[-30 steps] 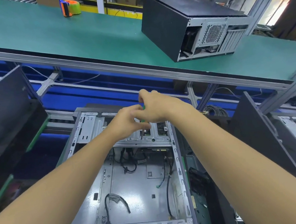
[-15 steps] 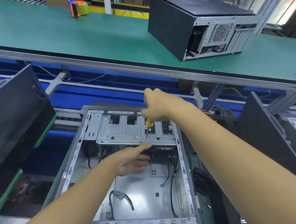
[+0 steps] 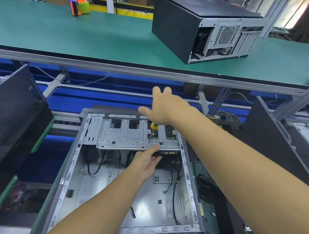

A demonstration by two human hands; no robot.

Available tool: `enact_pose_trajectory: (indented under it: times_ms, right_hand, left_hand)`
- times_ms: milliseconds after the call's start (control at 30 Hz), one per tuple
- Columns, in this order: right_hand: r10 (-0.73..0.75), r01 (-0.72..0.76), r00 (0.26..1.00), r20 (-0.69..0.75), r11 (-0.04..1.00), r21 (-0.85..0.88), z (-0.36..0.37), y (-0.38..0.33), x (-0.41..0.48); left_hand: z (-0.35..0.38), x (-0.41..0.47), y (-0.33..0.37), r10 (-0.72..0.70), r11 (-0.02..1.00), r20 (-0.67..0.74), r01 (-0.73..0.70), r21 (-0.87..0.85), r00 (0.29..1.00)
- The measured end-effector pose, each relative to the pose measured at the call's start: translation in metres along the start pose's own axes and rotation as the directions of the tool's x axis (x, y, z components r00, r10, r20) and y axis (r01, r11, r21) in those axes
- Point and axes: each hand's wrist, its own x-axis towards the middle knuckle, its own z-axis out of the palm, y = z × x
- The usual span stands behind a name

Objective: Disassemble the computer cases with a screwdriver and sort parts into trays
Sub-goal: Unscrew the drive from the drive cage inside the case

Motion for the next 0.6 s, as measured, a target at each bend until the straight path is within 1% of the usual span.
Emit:
enact_pose_trajectory:
  times_ms: [33, 67, 133, 167, 233, 267, 300, 333, 367, 400, 433, 467, 500, 533, 600]
  right_hand:
    - [0.04, -0.04, 0.998, -0.048, 0.999, 0.0, 0.002, -0.001, -0.001]
    - [0.043, -0.043, 0.995, -0.085, 0.999, 0.0, 0.004, -0.002, -0.001]
    - [-0.036, 0.036, 0.994, -0.107, 0.999, 0.001, 0.006, -0.002, 0.002]
    - [-0.078, 0.079, 0.994, -0.077, 0.997, 0.021, 0.004, -0.001, 0.003]
    - [-0.142, 0.137, 0.989, 0.048, 0.987, 0.087, -0.004, 0.0, 0.003]
    - [-0.161, 0.148, 0.982, 0.103, 0.982, 0.122, -0.008, 0.0, 0.002]
    - [-0.162, 0.145, 0.979, 0.126, 0.98, 0.134, -0.009, 0.0, 0.0]
    - [-0.148, 0.136, 0.982, 0.116, 0.985, 0.105, -0.009, -0.001, -0.001]
    - [-0.118, 0.117, 0.99, 0.078, 0.993, 0.029, -0.007, -0.001, -0.001]
    - [-0.078, 0.079, 0.997, 0.023, 0.996, -0.051, -0.004, -0.001, -0.001]
    - [-0.042, 0.039, 0.999, -0.03, 0.995, -0.096, -0.002, -0.003, -0.002]
    - [-0.033, 0.025, 0.997, -0.074, 0.994, -0.11, 0.001, -0.004, -0.003]
    - [-0.055, 0.045, 0.994, -0.099, 0.993, -0.105, 0.003, -0.005, -0.002]
    - [-0.091, 0.082, 0.991, -0.096, 0.993, -0.085, 0.003, -0.005, -0.001]
    - [-0.152, 0.152, 0.988, 0.0, 0.988, -0.012, -0.003, -0.004, -0.001]
  left_hand:
    - [0.0, 0.001, 0.0, 0.004, 1.0, -0.003, -0.004, -0.001, 1.0]
    - [0.0, 0.001, 0.0, 0.007, 1.0, -0.004, -0.007, -0.002, 1.0]
    - [0.0, 0.002, 0.0, 0.007, 1.0, -0.004, -0.007, -0.001, 1.0]
    - [0.0, 0.002, 0.0, 0.003, 1.0, -0.001, -0.003, -0.001, 1.0]
    - [0.0, 0.001, 0.001, -0.006, 1.0, 0.004, 0.006, 0.007, 1.0]
    - [0.0, 0.001, 0.001, -0.008, 1.0, 0.003, 0.008, 0.013, 1.0]
    - [0.0, 0.0, 0.002, -0.004, 1.0, -0.001, 0.004, 0.019, 1.0]
    - [0.0, 0.0, 0.002, 0.002, 1.0, -0.009, -0.002, 0.023, 1.0]
    - [0.0, 0.001, 0.003, 0.007, 1.0, -0.017, -0.007, 0.026, 1.0]
    - [0.001, 0.001, 0.003, 0.008, 1.0, -0.02, -0.007, 0.026, 1.0]
    - [0.001, 0.0, 0.003, 0.005, 1.0, -0.021, -0.004, 0.025, 1.0]
    - [0.002, 0.0, 0.003, -0.001, 1.0, -0.02, 0.002, 0.025, 1.0]
    - [0.001, 0.0, 0.003, -0.005, 1.0, -0.019, 0.006, 0.027, 1.0]
    - [0.001, 0.001, 0.003, -0.006, 1.0, -0.02, 0.006, 0.027, 1.0]
    - [0.001, 0.0, 0.002, -0.003, 1.0, -0.011, 0.004, 0.025, 1.0]
